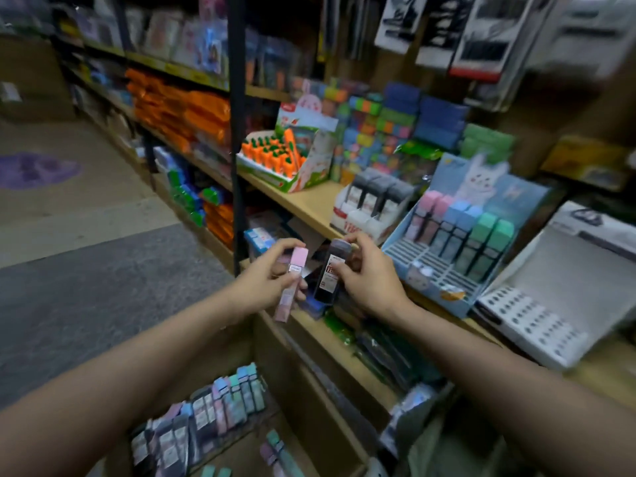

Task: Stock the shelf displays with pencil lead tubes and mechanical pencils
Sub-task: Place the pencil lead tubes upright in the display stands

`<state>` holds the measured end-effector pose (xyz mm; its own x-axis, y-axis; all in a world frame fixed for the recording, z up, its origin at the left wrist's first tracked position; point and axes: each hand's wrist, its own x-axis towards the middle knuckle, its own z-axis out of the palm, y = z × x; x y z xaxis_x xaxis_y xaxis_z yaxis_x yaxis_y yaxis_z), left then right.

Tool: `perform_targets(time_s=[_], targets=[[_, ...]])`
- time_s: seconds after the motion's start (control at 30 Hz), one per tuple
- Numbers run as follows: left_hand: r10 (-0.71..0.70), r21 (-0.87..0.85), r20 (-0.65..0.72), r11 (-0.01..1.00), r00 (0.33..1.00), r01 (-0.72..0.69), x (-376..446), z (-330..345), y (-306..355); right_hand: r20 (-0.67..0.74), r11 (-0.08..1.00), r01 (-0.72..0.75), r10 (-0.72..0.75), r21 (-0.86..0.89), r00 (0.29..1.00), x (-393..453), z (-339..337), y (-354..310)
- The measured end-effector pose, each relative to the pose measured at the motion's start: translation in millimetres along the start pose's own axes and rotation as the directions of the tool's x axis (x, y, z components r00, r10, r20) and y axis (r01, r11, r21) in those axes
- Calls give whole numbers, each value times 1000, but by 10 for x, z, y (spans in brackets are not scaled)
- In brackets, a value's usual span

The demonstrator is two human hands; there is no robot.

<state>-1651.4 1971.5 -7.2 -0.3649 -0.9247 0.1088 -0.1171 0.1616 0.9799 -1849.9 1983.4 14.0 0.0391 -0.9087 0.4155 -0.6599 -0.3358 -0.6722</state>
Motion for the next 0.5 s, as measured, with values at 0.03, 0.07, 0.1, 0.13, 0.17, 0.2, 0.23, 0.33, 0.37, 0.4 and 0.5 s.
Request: perform_targets(time_s=[0.03, 0.07, 0.1, 0.13, 0.17, 0.2, 0.23, 0.33, 0.37, 0.4, 0.5], targets=[[26, -25, 15, 999, 1000, -25, 58, 63, 74, -15, 999, 4, -4, -34, 1000, 28, -119, -22], [45, -52, 30, 998, 999, -43, 108, 117, 134, -19, 998, 1, -2, -68, 1000, 55, -234, -40], [56, -74, 46, 996, 997, -52, 150, 158, 178, -22, 994, -1, -2, -105, 1000, 85, -346, -56], [64, -91, 65, 994, 996, -58, 189, 185, 211, -31, 990, 4, -8, -143, 999, 123, -454, -71], [67, -103, 86, 993, 994, -58, 228, 195, 237, -41, 984, 9, -17, -178, 999, 167, -560, -90], [69, -116, 104, 992, 992, -57, 268, 197, 254, -46, 980, 11, -20, -199, 999, 221, -657, -113], [73, -130, 110, 990, 991, -58, 310, 193, 265, -49, 977, 9, -19, -212, 999, 279, -753, -141], [87, -178, 69, 981, 994, -73, 447, 184, 265, -98, 960, 14, -43, -278, 994, 531, -1002, -222], [84, -203, 59, 977, 995, -71, 493, 185, 253, -128, 950, 18, -61, -313, 990, 630, -1068, -242], [82, -228, 52, 971, 995, -68, 536, 183, 233, -156, 937, 18, -78, -350, 985, 731, -1123, -258], [61, -253, 10, 966, 998, -57, 654, 157, 160, -217, 906, -19, -81, -424, 973, 993, -1198, -270]])
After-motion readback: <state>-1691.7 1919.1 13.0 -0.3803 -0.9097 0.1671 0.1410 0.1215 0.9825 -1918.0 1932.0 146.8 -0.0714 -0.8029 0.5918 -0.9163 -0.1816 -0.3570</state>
